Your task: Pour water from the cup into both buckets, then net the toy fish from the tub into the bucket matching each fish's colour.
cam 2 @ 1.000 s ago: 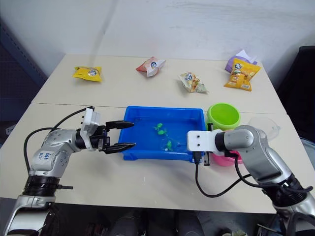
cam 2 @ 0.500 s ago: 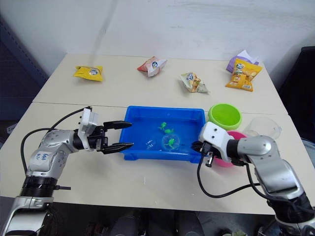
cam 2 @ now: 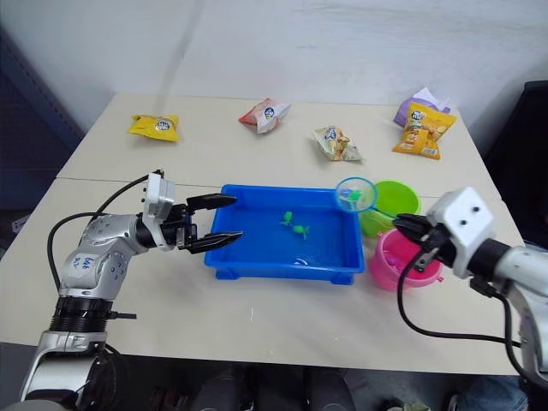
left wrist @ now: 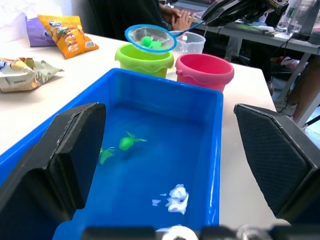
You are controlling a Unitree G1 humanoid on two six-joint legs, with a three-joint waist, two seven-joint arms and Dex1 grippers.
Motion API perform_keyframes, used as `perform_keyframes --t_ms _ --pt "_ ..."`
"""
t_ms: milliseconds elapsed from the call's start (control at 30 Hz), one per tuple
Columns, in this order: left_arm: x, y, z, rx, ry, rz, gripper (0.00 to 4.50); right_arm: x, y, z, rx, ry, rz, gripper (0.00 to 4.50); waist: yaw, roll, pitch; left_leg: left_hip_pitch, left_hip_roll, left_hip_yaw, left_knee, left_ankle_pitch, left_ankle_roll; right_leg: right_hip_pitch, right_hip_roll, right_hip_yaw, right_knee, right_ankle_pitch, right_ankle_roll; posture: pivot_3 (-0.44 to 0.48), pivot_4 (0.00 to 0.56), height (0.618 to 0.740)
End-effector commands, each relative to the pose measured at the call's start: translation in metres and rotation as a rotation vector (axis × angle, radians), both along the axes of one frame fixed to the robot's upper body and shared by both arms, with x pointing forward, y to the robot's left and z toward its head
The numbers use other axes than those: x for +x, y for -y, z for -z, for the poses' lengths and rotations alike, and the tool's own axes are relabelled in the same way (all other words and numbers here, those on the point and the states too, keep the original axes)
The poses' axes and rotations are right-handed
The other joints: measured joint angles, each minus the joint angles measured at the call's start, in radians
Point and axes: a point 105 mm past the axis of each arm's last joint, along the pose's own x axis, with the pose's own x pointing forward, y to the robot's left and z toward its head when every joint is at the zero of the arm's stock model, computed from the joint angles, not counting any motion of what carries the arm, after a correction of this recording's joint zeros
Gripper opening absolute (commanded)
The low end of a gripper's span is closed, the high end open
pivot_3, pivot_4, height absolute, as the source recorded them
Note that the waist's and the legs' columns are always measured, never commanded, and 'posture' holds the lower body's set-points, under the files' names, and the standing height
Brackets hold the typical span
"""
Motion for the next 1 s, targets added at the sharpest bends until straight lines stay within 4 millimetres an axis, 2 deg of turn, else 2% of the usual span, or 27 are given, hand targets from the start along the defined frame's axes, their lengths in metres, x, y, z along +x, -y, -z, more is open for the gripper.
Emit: perform_keyframes --t_ms 33,200,300,400,600,800,1000 --pt "0.001 0.005 -0.008 -0.025 0.027 0.018 4.42 -0.001 0.027 -0.018 -0.038 0.115 0.092 0.0 -0.001 0.0 0.0 0.0 0.0 0.0 0.0 0.0 0.0 0.0 0.0 0.0 0.0 0.0 0.0 0.0 0.15 0.738" --pt "0.002 0.012 -0.007 -0.028 0.033 0.039 4.42 0.008 0.06 -0.005 -0.247 0.195 0.204 0.0 0.0 0.0 0.0 0.001 0.0 0.001 0.0 0.0 0.0 0.0 0.0 0.0 0.0 0.0 0.0 0.0 0.15 0.738" --pt "0.002 0.015 -0.007 -0.03 0.035 0.047 4.42 0.014 0.069 -0.003 -0.463 0.307 0.223 0.0 -0.001 0.0 0.0 0.001 0.0 0.001 0.0 0.001 -0.001 0.0 0.001 0.001 0.001 0.0 0.0 0.0 0.15 0.738" --pt "0.002 0.015 -0.008 -0.032 0.035 0.047 4.42 0.018 0.069 -0.001 -0.634 0.408 0.199 0.0 -0.002 0.0 0.0 0.001 0.0 0.002 0.0 0.001 -0.002 0.0 0.001 0.001 0.001 0.0 0.0 0.0 0.15 0.738" --pt "0.001 0.015 -0.006 -0.033 0.031 0.043 4.42 0.025 0.064 0.005 -0.808 0.521 0.147 0.0 -0.002 0.0 0.0 0.002 0.0 0.002 0.0 0.002 -0.003 0.0 0.002 0.002 0.001 0.0 0.0 0.0 0.15 0.738" --pt "0.001 0.016 -0.007 -0.034 0.033 0.042 4.42 0.028 0.056 0.013 -1.061 0.612 0.013 0.0 -0.002 0.0 0.0 0.002 0.001 0.002 0.0 0.002 -0.004 0.0 0.002 0.002 0.001 0.0 0.0 0.0 0.15 0.738" --pt "0.001 0.018 -0.008 -0.04 0.03 0.044 4.42 0.03 0.055 0.007 -1.148 0.79 0.021 0.0 -0.002 0.0 0.0 0.002 0.001 0.002 0.0 0.003 -0.005 0.0 0.002 0.002 0.001 0.0 0.0 0.0 0.15 0.738"
